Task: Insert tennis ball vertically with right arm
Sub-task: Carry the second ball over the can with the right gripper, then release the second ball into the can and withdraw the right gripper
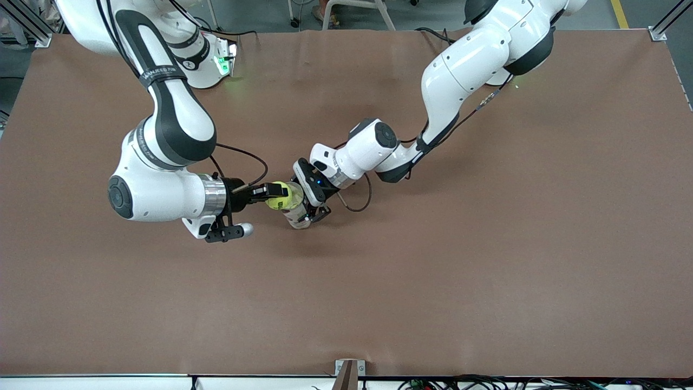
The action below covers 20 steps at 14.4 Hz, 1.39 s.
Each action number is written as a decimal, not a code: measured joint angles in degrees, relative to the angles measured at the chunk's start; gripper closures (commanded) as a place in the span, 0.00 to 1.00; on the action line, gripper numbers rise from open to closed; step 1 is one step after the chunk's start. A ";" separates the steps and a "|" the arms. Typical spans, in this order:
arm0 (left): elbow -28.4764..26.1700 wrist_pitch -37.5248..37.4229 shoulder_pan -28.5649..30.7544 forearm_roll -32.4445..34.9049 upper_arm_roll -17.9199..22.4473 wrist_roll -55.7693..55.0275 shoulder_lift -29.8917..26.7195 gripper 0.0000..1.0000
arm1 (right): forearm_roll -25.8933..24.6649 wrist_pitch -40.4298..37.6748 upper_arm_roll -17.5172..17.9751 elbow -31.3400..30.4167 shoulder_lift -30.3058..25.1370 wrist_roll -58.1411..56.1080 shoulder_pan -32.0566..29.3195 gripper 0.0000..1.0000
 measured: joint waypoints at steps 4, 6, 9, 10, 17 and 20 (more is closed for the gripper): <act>0.00 0.00 0.00 0.00 0.00 0.00 0.00 0.15 | -0.02 0.00 0.06 -0.12 0.00 0.00 0.61 0.63; 0.00 0.00 0.00 0.00 0.00 0.00 0.00 0.15 | -0.03 0.07 0.07 -0.12 0.00 0.00 0.80 0.00; 0.00 0.00 0.00 0.00 0.00 0.00 0.00 0.15 | -0.06 0.68 0.05 -0.13 0.00 0.00 0.90 0.00; 0.00 0.00 0.00 0.00 0.00 0.00 0.00 0.15 | -0.06 0.72 0.04 -0.13 0.00 0.00 0.90 0.00; -0.02 0.00 -0.01 -0.05 0.00 0.00 0.02 0.15 | -5.78 -0.05 -0.50 1.77 -0.82 6.70 0.70 0.00; -0.02 0.00 -0.01 -0.05 0.00 0.00 0.02 0.15 | -12.57 -7.00 -1.74 6.17 -3.92 10.90 -2.16 0.00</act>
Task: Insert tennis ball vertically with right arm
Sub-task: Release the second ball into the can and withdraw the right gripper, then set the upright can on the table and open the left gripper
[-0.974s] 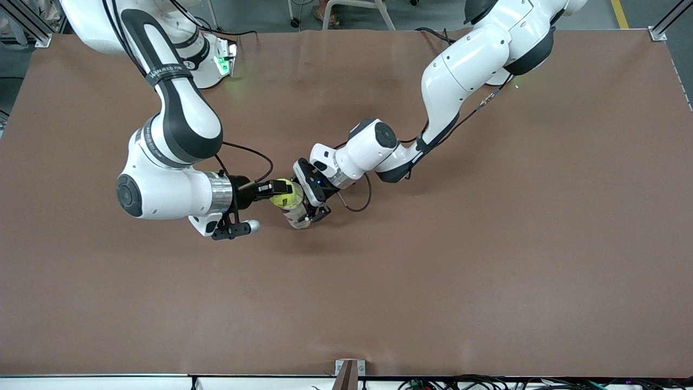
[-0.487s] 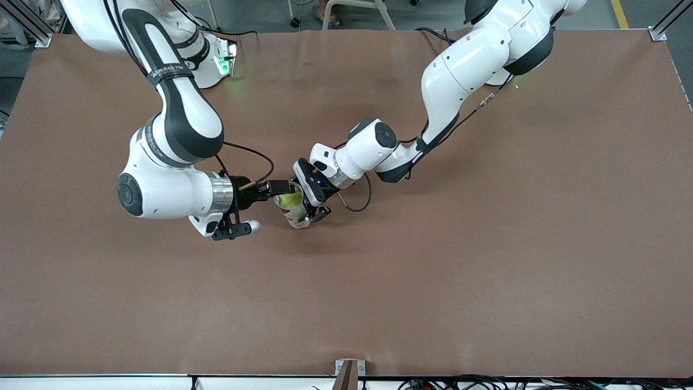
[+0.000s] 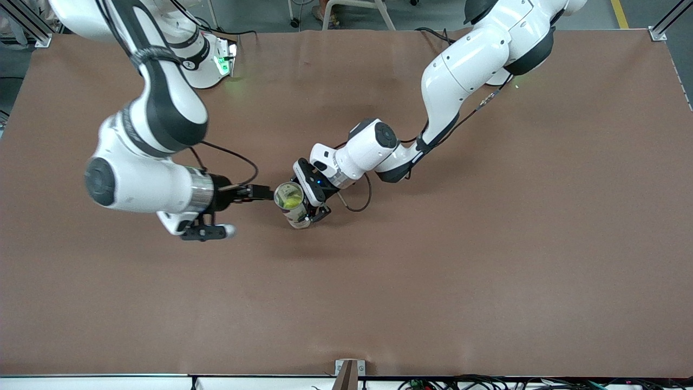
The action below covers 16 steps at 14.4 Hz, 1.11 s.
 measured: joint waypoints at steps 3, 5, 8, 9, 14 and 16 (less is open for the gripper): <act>0.00 0.00 0.00 -0.01 0.00 0.00 0.00 0.15 | -7.22 -8.84 -0.40 4.41 -3.29 0.13 -6.75 0.00; 0.00 0.00 -0.01 -0.04 0.00 0.00 0.00 0.15 | -11.22 -12.59 -0.49 5.79 -4.92 0.10 -10.21 0.00; 0.00 -0.01 -0.01 -0.09 0.00 0.00 0.00 0.00 | -15.66 -13.55 -0.54 6.21 -6.94 -3.73 -15.11 0.00; -0.01 -0.03 -0.01 -0.09 0.00 0.00 0.00 0.00 | -16.63 -13.75 -0.55 6.25 -7.51 -6.01 -16.55 0.00; 0.05 -3.97 0.27 -0.20 0.09 -0.01 0.01 0.00 | -24.83 -14.28 -1.96 8.56 -9.93 -8.63 -17.86 0.00; 0.54 -8.05 0.93 -0.20 0.12 -0.01 -0.27 0.00 | -24.96 -13.14 -5.77 8.96 -11.30 -8.74 -15.71 0.00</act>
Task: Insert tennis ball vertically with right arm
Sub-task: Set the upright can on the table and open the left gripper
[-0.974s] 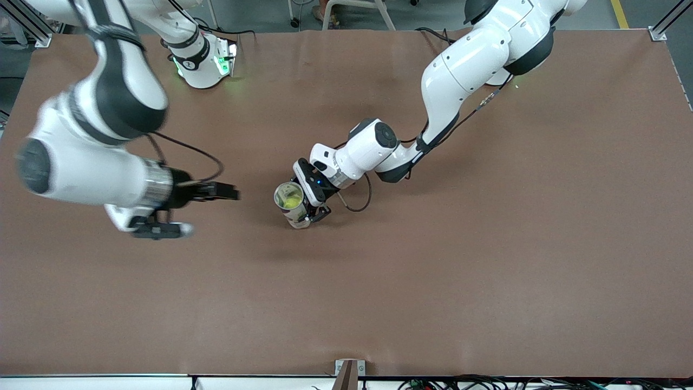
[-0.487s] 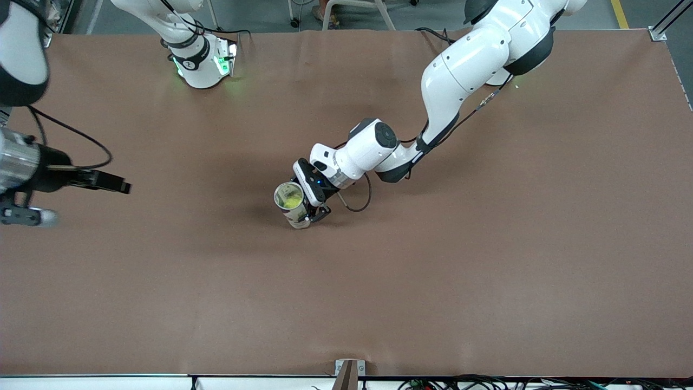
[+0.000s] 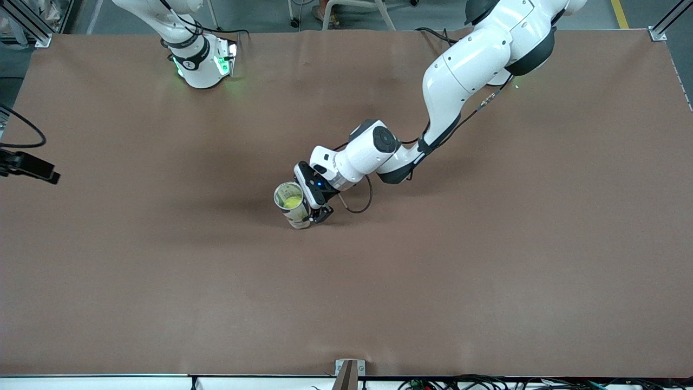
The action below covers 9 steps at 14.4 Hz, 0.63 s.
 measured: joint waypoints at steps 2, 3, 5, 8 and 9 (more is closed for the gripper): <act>0.50 -6.24 1.46 0.00 0.03 0.00 -1.29 0.00 | -0.09 1.09 -2.63 0.06 -1.26 -0.15 2.44 0.00; 0.71 -10.30 2.52 0.00 0.04 0.00 -2.41 0.00 | -0.16 2.27 -3.02 0.06 -1.86 -0.15 3.19 0.00; 0.97 -19.86 5.17 0.00 0.07 0.00 -5.47 0.00 | -0.18 4.57 -3.27 -0.54 -3.34 -0.16 3.82 0.00; 1.36 -33.86 9.75 0.00 0.12 -0.18 -10.34 0.00 | -0.18 7.22 -3.80 -5.16 -6.14 -0.88 3.44 0.00; 1.80 -38.58 11.40 0.00 0.19 -1.42 -11.85 0.00 | -0.18 8.17 -3.91 -7.17 -7.03 -1.09 3.02 0.00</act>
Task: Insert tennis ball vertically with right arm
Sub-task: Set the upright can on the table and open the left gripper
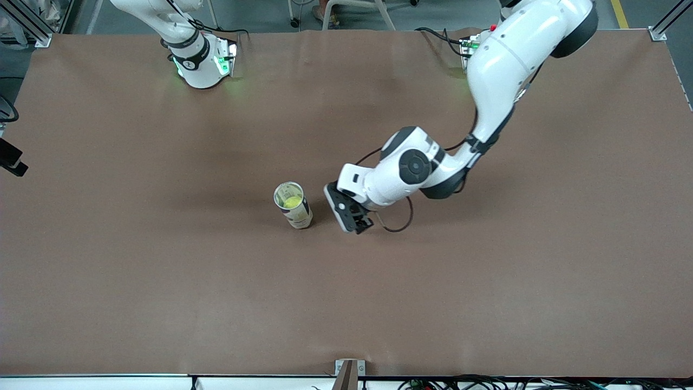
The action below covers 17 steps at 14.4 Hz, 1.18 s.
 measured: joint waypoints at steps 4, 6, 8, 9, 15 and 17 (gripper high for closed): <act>1.53 -13.96 6.09 1.35 0.60 -7.89 -5.69 0.00 | 0.00 1.48 2.53 -3.03 -1.35 -2.85 -3.91 0.00; 1.68 -18.19 8.70 1.82 1.36 -12.55 -8.60 0.00 | 0.00 1.48 3.51 -3.14 -1.54 -3.49 -4.77 0.00; 1.77 -21.36 11.46 2.11 2.64 -15.77 -11.28 0.00 | 0.00 1.48 3.82 -3.24 -1.70 -5.35 -4.81 0.00; 1.81 -22.18 12.77 2.50 3.92 -16.33 -12.51 0.00 | 0.00 1.48 3.86 -3.49 -1.85 -6.02 -4.82 0.00; 2.45 -29.99 15.44 4.19 12.14 -23.65 -22.36 0.00 | 0.00 5.54 3.93 -11.54 -6.53 -6.46 -4.91 0.00; 2.51 -34.17 15.36 4.39 14.21 -25.40 -26.69 0.00 | 0.00 5.67 4.05 -13.30 -8.10 -6.33 -4.91 0.00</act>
